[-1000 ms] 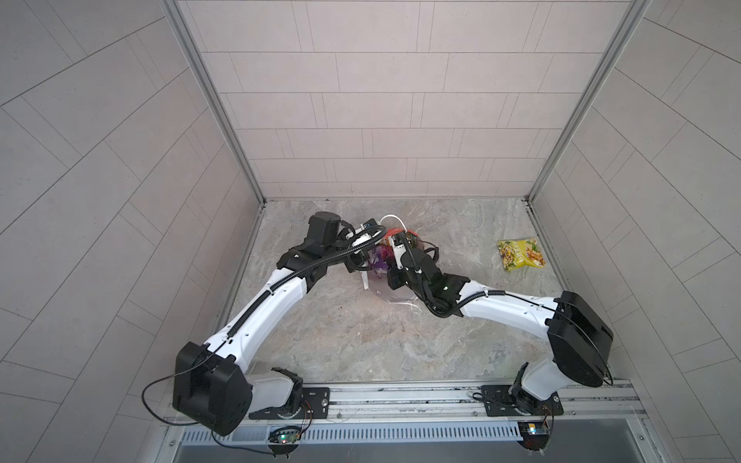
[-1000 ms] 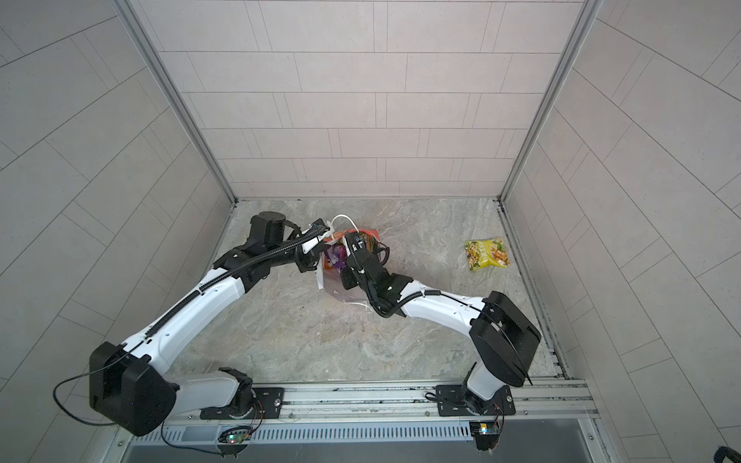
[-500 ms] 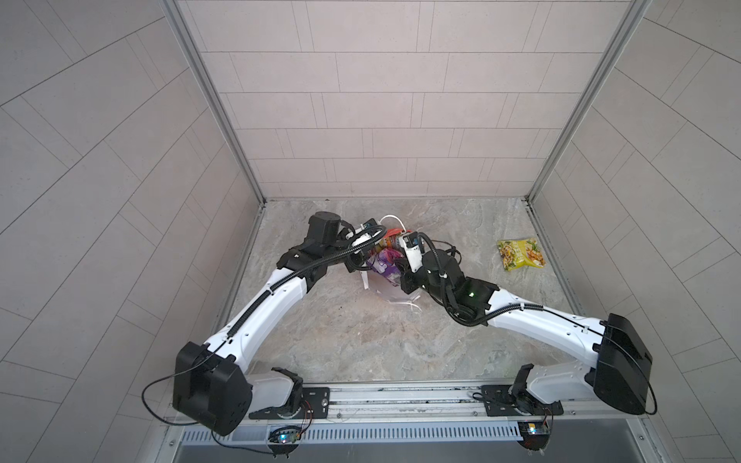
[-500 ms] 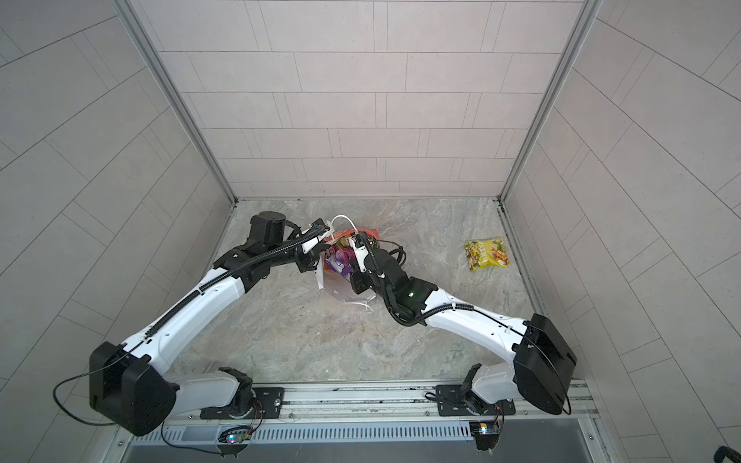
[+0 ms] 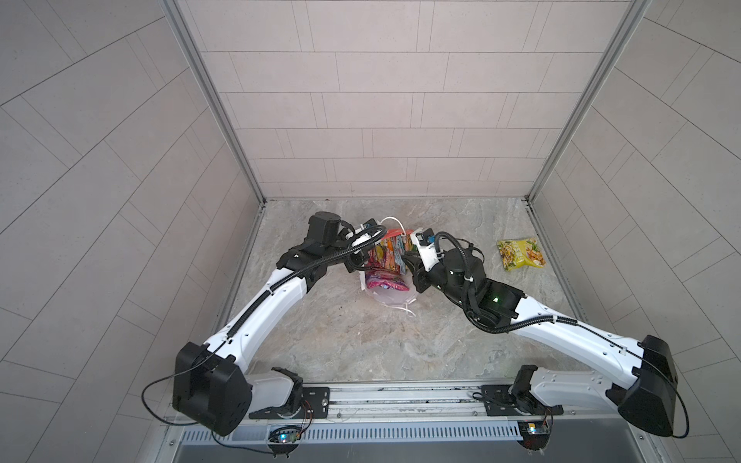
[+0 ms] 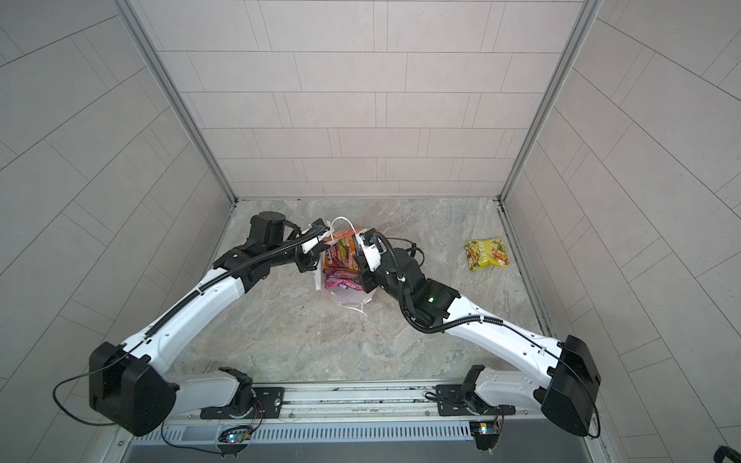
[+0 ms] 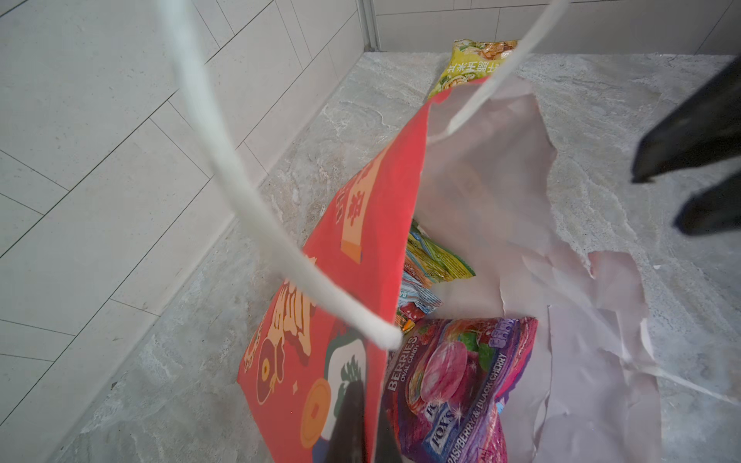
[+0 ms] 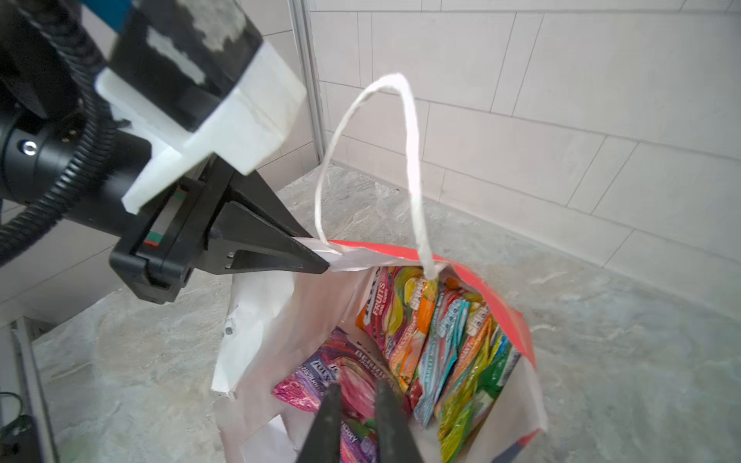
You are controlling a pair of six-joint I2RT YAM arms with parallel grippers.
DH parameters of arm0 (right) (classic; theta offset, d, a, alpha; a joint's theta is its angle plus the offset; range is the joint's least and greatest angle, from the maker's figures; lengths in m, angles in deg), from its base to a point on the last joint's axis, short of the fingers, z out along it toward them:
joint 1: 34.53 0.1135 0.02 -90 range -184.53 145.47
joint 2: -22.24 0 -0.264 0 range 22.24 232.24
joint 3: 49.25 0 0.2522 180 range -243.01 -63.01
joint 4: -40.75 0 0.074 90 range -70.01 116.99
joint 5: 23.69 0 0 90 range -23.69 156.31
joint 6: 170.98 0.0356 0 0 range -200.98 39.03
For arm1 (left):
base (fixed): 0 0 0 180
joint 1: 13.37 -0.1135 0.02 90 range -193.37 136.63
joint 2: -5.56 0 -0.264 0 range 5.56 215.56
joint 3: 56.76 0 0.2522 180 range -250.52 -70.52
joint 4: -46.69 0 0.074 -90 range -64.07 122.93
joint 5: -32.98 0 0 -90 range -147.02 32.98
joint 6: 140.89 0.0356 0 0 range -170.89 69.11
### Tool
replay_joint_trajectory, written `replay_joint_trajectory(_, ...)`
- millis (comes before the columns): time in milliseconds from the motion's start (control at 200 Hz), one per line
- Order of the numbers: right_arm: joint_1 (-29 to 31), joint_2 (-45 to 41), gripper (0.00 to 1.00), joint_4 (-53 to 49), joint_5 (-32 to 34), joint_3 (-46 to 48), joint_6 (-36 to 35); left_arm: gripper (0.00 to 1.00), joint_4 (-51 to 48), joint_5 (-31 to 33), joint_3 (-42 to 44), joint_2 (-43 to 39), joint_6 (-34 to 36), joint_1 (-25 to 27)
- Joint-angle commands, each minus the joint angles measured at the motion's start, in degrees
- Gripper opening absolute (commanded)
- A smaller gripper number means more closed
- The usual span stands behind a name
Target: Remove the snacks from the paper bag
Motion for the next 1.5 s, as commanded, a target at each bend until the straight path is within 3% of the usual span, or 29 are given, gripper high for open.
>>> replay_joint_trajectory(0,0.2,3.6,0.30,-6.0,-5.3,-2.6,-6.9,0.00,2.4,-2.3,-0.3,-1.5,-0.3,0.5)
replay_joint_trajectory(140,0.6,7.9,0.41,-12.7,-9.4,-6.0,-13.2,0.00,2.4,-2.4,-0.1,-1.9,-0.3,0.4)
replay_joint_trajectory(300,0.8,10.1,0.57,-11.3,-9.4,-4.3,-15.0,0.00,2.5,-2.5,-0.1,-2.0,-0.4,0.5)
replay_joint_trajectory(826,1.1,20.7,0.62,-8.9,-6.4,-6.0,-15.0,0.00,2.6,-2.5,-0.1,-1.7,-0.5,0.4)
replay_joint_trajectory(971,1.0,22.3,0.52,-6.2,-5.2,-6.0,-13.9,0.00,2.6,-2.7,-0.3,-1.7,-0.5,0.5)
replay_joint_trajectory(1266,1.0,21.1,0.06,-5.6,-4.8,-6.0,-13.5,0.00,2.6,-2.5,-0.2,-1.9,-0.6,0.4)
replay_joint_trajectory(1346,1.0,21.0,0.02,-5.7,-4.0,-5.8,-13.8,0.00,2.6,-2.3,-0.1,-1.9,-0.6,0.5)
replay_joint_trajectory(1376,1.0,21.1,0.05,-5.4,-3.9,-5.7,-13.8,0.00,2.6,-2.3,-0.1,-1.9,-0.6,0.5)
replay_joint_trajectory(1496,1.1,22.7,0.35,-6.6,-4.7,-6.7,-14.2,0.00,2.6,-2.6,-0.1,-1.9,-0.7,0.5)
